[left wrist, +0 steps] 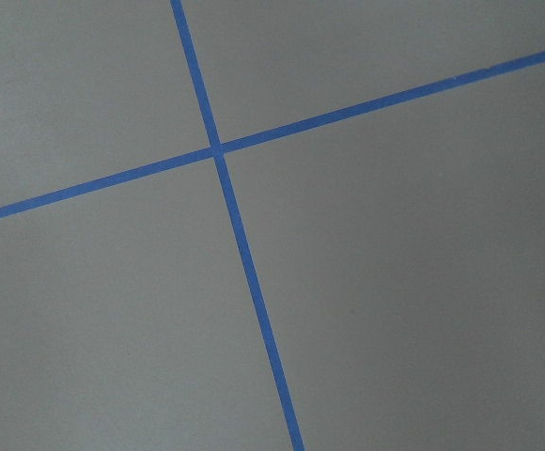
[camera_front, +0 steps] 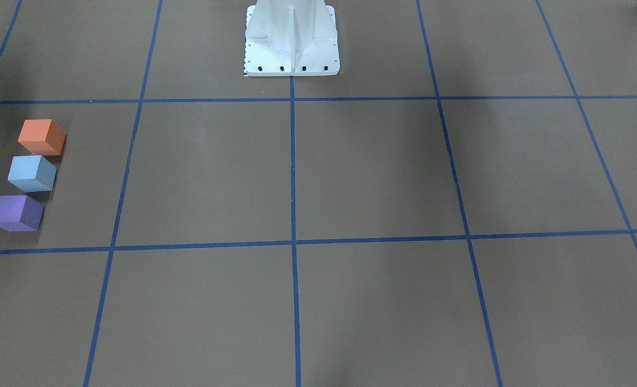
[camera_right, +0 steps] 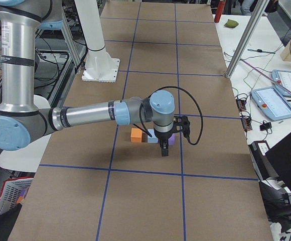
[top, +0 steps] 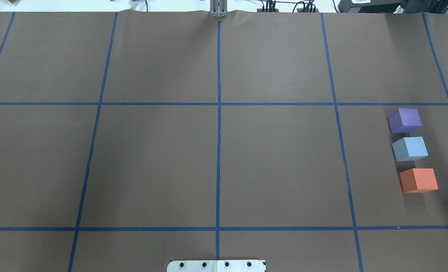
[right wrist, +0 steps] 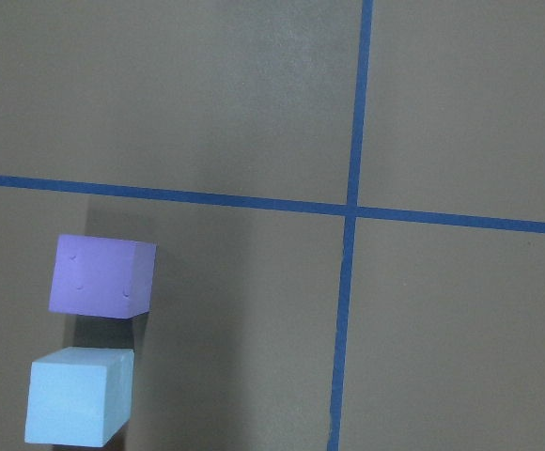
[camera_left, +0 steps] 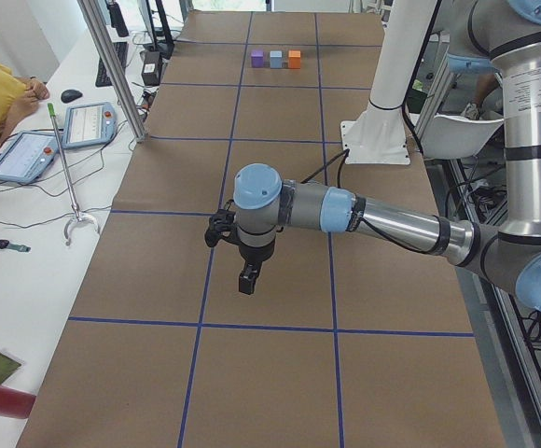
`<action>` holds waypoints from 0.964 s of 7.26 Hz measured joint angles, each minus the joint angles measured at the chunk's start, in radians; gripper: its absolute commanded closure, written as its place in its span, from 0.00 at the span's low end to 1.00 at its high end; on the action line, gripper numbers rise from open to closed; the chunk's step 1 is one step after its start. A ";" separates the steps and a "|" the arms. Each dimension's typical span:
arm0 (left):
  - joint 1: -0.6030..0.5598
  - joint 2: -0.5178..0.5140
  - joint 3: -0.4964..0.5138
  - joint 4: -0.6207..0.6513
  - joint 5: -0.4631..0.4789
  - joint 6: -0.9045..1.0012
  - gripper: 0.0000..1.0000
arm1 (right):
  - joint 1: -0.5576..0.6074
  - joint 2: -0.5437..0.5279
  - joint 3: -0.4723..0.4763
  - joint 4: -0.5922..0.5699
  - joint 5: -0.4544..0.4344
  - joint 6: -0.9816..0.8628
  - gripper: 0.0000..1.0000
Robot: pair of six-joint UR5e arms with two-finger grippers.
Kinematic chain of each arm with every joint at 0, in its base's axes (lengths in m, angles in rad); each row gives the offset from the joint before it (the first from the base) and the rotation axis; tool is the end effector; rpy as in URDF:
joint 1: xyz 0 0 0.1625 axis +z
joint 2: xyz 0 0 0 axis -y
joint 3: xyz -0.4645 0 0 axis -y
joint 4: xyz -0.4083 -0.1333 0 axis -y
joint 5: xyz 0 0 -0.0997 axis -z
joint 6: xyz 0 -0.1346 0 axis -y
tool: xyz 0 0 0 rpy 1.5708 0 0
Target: Place blue block between orange and purple blocks
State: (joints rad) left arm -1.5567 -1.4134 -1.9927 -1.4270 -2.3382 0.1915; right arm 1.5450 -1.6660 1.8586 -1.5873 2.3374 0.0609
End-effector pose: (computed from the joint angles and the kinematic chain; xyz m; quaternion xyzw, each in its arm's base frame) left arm -0.0338 -0.4324 0.5987 0.0888 0.3673 0.1174 0.9184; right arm 0.0277 -0.4726 0.6247 0.0653 -0.3757 -0.0167 0.9243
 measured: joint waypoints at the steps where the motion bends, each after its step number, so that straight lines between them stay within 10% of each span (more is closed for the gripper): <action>1: -0.001 0.000 -0.019 0.000 0.000 -0.003 0.00 | 0.000 0.002 -0.001 0.007 0.003 0.000 0.00; 7: 0.001 -0.002 -0.031 0.004 -0.086 -0.010 0.00 | 0.001 0.010 0.030 0.013 0.024 -0.001 0.00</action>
State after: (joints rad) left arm -1.5555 -1.4153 -2.0239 -1.4229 -2.4240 0.1816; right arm 1.5462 -1.6563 1.8883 -1.5747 2.3618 0.0598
